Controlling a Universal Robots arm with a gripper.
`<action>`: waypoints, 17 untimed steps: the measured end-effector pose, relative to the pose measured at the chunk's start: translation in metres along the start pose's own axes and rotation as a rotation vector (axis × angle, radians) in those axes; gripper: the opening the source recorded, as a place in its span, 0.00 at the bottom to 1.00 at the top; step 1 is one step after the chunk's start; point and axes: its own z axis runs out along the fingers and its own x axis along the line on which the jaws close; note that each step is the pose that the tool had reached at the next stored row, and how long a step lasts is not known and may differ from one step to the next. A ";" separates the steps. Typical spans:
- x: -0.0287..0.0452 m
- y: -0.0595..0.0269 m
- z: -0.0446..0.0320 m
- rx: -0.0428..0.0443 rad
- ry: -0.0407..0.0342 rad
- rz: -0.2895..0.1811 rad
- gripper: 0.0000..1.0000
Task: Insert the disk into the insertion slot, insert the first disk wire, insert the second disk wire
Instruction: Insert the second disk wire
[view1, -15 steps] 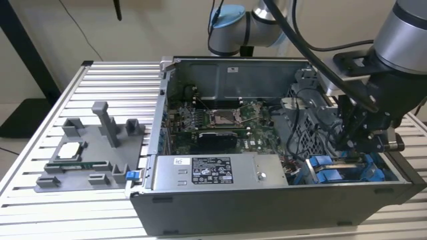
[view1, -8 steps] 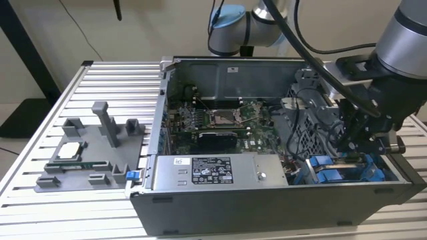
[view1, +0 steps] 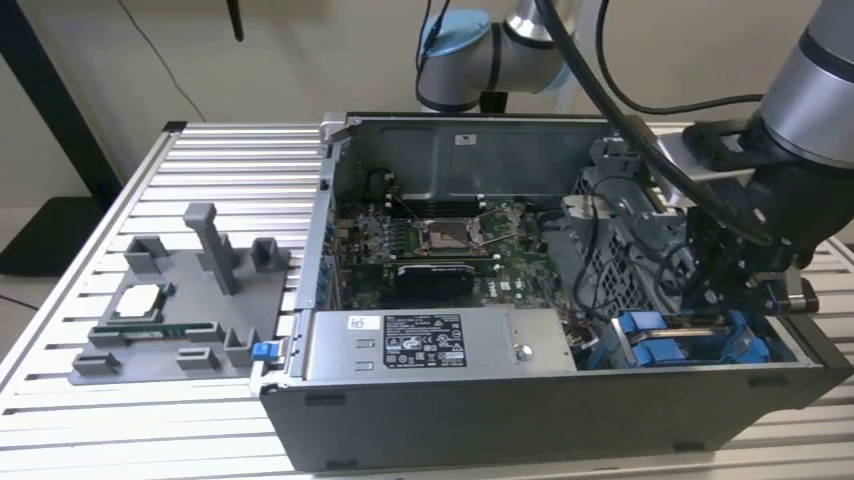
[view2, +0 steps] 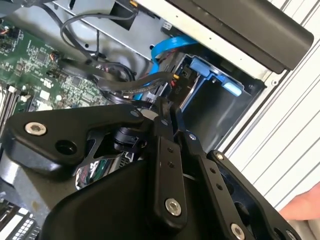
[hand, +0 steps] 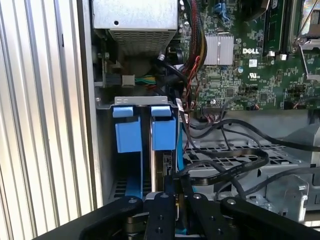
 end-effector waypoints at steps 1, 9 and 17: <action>0.0003 -0.0001 0.0006 0.0001 0.0003 0.001 0.00; 0.0015 -0.0006 0.0061 0.0010 0.0011 0.009 0.00; 0.0018 -0.0009 0.0092 0.0011 0.0017 0.010 0.00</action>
